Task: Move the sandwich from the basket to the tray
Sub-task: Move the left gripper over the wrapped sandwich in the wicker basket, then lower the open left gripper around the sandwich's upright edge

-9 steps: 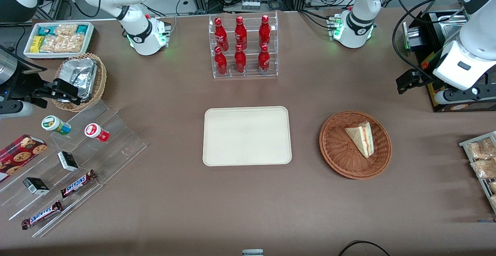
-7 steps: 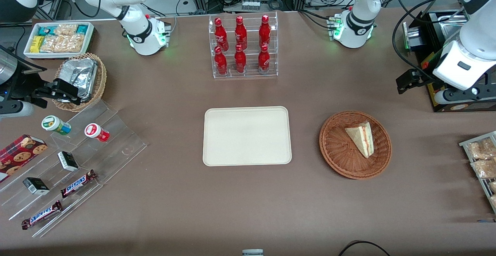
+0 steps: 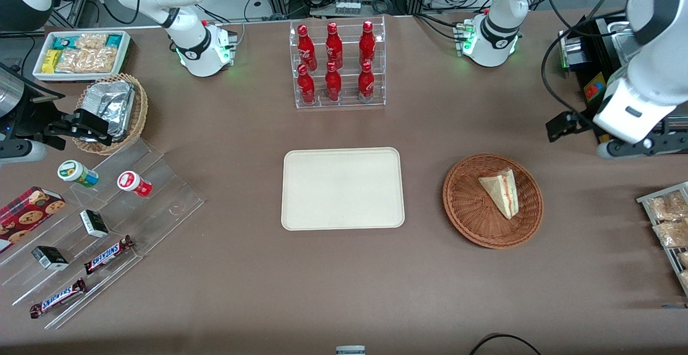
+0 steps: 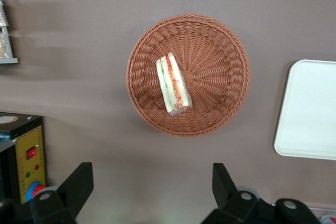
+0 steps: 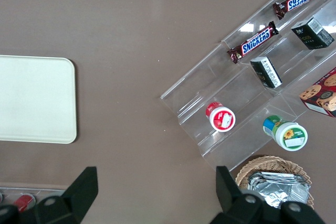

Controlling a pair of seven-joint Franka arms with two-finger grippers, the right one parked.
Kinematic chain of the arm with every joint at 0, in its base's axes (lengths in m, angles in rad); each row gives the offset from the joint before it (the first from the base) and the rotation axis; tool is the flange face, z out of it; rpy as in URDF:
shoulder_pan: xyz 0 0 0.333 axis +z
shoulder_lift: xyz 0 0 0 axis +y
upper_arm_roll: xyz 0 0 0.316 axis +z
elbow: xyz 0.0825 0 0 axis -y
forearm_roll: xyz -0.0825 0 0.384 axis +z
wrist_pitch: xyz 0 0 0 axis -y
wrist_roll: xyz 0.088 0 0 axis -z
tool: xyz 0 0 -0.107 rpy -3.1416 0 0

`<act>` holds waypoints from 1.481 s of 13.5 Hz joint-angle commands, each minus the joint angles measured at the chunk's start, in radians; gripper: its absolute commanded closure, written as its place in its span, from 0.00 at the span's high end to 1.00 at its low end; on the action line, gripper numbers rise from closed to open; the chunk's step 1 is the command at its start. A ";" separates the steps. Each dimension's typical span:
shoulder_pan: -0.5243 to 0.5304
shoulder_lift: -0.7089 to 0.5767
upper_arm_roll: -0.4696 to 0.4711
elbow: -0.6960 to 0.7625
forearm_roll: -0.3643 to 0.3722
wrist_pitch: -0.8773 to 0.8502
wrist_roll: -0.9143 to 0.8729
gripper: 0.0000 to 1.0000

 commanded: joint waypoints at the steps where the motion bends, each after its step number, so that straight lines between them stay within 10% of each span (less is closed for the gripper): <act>1: 0.008 -0.019 -0.004 -0.119 0.001 0.087 0.005 1.00; 11: 0.011 -0.027 -0.001 -0.501 -0.013 0.553 -0.080 1.00; 20: 0.015 0.059 -0.006 -0.529 -0.013 0.671 -0.364 1.00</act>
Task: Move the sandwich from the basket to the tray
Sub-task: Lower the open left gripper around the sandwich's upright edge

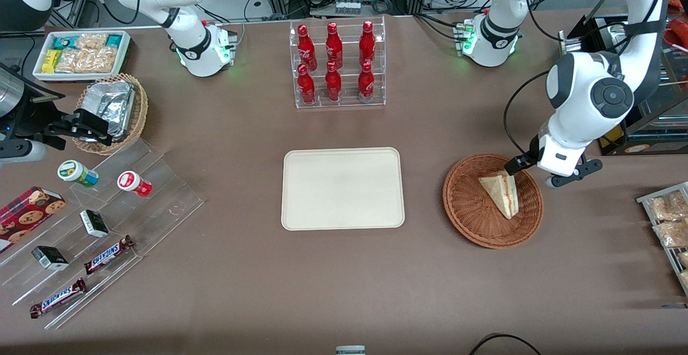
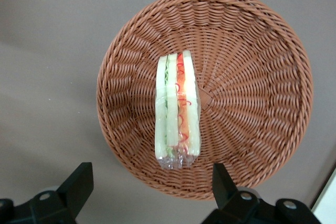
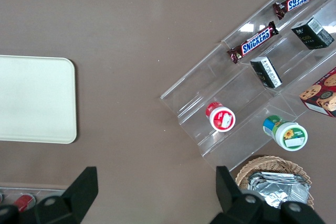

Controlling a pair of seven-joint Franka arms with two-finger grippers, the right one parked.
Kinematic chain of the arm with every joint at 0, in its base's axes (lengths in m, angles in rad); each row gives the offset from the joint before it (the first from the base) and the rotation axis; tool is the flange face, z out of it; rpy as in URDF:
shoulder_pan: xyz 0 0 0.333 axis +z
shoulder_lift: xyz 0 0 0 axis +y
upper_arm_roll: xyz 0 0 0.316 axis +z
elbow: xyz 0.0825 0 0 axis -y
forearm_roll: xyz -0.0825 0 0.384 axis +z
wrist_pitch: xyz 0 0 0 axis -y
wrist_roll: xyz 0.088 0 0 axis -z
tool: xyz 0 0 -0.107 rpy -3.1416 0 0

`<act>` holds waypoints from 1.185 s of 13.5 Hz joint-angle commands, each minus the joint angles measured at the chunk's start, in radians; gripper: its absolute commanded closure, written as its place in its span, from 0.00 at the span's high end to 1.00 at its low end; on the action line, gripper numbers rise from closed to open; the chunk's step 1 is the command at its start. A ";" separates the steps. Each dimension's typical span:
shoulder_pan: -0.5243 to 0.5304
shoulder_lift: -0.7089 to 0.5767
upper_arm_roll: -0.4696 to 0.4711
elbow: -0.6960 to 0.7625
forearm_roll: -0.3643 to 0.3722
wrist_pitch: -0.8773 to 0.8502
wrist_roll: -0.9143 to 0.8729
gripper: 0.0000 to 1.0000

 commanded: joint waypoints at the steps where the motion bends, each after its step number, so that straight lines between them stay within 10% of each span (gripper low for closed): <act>1: 0.008 0.036 -0.009 -0.012 -0.008 0.060 -0.038 1.00; 16: 0.007 0.145 -0.052 -0.072 0.012 0.233 -0.067 1.00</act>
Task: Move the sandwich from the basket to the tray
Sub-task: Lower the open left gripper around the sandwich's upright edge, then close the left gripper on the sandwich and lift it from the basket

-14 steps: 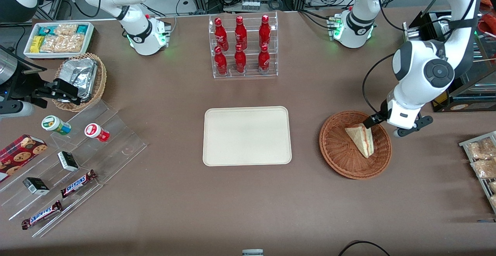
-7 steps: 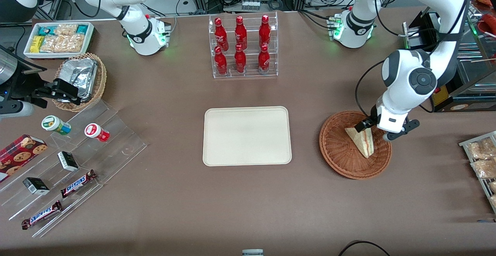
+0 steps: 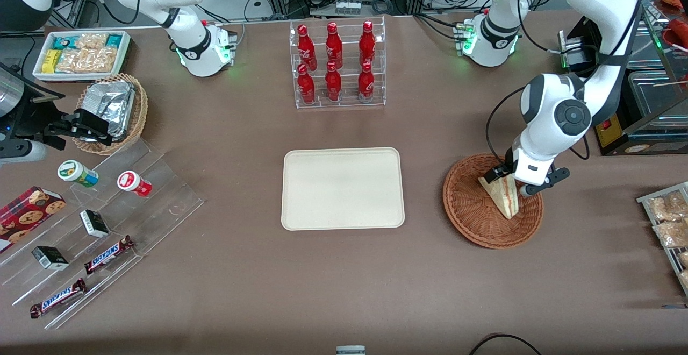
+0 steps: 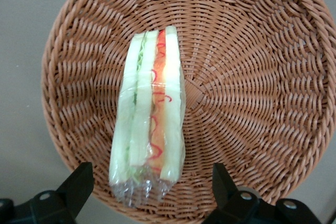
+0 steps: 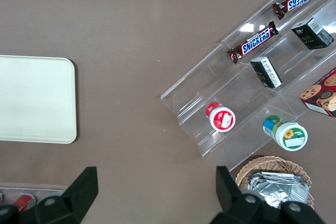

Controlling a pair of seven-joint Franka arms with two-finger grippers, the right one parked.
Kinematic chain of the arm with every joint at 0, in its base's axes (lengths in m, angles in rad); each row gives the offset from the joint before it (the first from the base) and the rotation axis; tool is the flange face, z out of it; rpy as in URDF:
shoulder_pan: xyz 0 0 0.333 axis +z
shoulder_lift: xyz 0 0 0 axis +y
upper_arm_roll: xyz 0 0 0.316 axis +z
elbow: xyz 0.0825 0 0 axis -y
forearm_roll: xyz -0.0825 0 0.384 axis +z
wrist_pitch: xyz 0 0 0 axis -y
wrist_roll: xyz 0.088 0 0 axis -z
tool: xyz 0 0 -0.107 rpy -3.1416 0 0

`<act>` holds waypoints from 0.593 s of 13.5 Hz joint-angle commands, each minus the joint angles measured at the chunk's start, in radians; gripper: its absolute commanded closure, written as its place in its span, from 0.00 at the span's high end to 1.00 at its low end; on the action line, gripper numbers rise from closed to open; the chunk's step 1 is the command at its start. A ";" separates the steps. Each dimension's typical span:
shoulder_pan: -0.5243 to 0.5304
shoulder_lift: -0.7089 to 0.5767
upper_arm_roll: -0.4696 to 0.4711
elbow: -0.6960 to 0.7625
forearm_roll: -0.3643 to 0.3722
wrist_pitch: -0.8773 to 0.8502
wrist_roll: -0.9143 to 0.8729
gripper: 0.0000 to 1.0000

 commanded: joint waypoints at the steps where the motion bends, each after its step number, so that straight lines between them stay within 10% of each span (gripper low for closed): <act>1: 0.007 0.021 -0.007 -0.005 0.010 0.048 0.002 1.00; 3: 0.009 0.024 -0.007 -0.005 0.020 0.048 0.020 0.80; 6: 0.009 0.016 -0.006 -0.005 0.032 0.041 0.023 0.01; 8: 0.009 0.013 -0.006 -0.005 0.033 0.035 0.038 0.00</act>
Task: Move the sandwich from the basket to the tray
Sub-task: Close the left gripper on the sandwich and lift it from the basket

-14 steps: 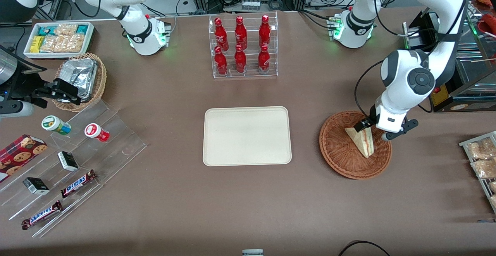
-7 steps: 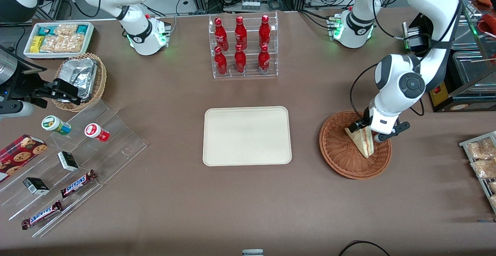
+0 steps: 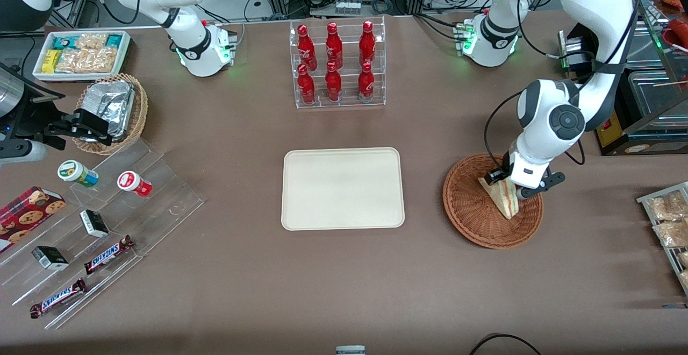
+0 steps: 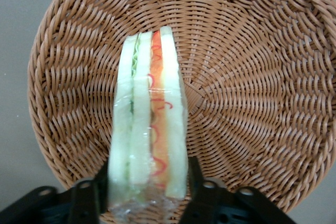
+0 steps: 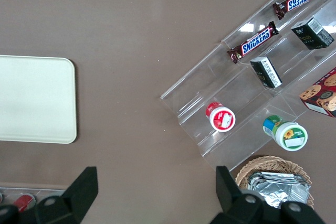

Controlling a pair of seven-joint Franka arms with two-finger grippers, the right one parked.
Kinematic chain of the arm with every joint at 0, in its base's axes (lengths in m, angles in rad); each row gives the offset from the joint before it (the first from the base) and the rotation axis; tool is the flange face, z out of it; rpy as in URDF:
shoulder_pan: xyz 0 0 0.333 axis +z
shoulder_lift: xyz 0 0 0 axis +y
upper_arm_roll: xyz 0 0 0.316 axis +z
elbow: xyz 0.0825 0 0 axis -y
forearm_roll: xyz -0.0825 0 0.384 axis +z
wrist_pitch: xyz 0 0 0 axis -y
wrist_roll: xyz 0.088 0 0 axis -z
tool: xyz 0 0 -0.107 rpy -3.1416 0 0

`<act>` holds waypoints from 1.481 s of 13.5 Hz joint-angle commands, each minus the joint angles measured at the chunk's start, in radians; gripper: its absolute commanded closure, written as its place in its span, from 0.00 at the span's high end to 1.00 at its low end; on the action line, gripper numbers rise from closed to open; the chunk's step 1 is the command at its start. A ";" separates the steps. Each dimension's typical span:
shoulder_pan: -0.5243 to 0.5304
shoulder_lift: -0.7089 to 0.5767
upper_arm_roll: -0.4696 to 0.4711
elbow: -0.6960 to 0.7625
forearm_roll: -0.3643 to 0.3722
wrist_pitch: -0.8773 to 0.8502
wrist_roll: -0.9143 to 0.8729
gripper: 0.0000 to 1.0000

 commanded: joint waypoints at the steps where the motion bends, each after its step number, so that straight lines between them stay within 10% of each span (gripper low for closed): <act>1: 0.009 -0.014 -0.006 -0.004 0.026 -0.007 0.027 0.00; 12: 0.007 -0.138 -0.036 0.171 0.097 -0.434 0.038 0.00; 20: -0.002 -0.160 -0.205 0.300 0.019 -0.541 0.041 0.00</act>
